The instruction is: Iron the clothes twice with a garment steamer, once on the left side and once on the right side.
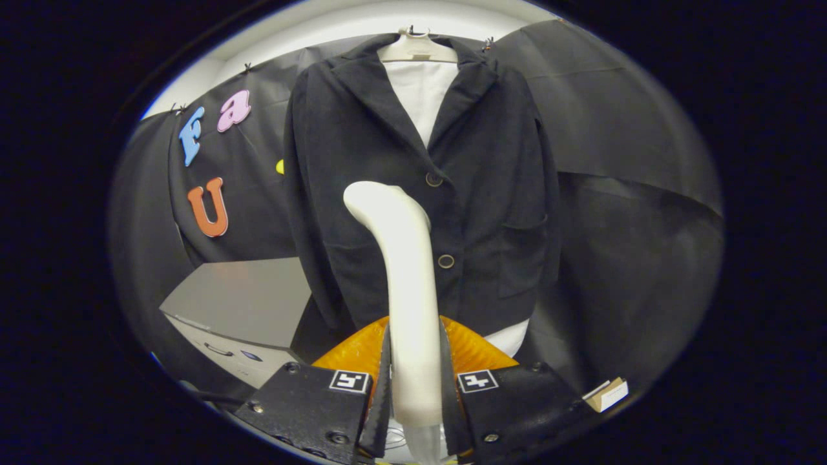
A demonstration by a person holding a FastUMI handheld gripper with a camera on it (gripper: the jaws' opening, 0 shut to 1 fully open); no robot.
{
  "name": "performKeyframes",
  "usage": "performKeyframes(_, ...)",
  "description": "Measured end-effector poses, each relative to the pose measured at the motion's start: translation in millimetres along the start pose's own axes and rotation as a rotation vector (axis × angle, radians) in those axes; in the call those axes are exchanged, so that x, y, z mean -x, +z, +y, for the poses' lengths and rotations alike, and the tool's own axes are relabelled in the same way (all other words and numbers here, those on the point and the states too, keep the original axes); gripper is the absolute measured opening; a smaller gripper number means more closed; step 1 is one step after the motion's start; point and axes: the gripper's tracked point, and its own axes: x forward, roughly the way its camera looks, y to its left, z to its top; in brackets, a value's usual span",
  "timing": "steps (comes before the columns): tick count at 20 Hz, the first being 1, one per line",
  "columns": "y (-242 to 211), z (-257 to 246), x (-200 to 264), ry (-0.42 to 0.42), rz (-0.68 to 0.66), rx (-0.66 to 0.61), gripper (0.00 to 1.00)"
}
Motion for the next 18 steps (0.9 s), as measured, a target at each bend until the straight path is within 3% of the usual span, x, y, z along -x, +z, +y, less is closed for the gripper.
performKeyframes(18,-83,-3,-25,-0.024,0.169,0.013,0.37)
